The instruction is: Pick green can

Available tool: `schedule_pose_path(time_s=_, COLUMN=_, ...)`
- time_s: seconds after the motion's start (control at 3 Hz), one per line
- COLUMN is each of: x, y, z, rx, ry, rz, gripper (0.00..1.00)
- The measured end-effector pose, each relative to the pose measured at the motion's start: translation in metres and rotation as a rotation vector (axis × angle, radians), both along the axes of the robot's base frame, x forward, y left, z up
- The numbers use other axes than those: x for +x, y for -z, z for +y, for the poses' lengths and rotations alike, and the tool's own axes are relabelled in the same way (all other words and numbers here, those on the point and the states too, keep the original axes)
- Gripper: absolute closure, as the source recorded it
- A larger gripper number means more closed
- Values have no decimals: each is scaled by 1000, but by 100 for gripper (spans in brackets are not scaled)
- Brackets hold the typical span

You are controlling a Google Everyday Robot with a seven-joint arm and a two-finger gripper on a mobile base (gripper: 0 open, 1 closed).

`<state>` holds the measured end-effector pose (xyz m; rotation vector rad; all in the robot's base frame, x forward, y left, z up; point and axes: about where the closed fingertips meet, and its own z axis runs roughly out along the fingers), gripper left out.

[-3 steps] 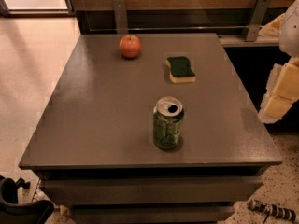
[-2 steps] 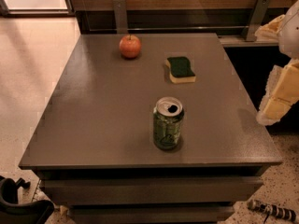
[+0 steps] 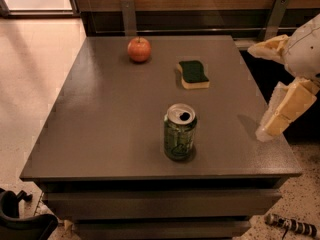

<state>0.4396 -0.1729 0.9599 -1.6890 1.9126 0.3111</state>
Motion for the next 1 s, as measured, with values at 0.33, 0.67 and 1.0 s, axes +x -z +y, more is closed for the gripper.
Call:
schedule_pose_path(time_s=0.33, x=7, y=18, z=25, rx=159, ry=-67, rz=16, gripper=0)
schedule_pose_path(time_s=0.67, x=8, y=39, z=40, rx=319, ry=-117, rz=31, gripper=0)
schedule_pose_path(time_s=1.0, x=7, y=57, z=55, rx=474, ry=-159, rz=29, gripper=0)
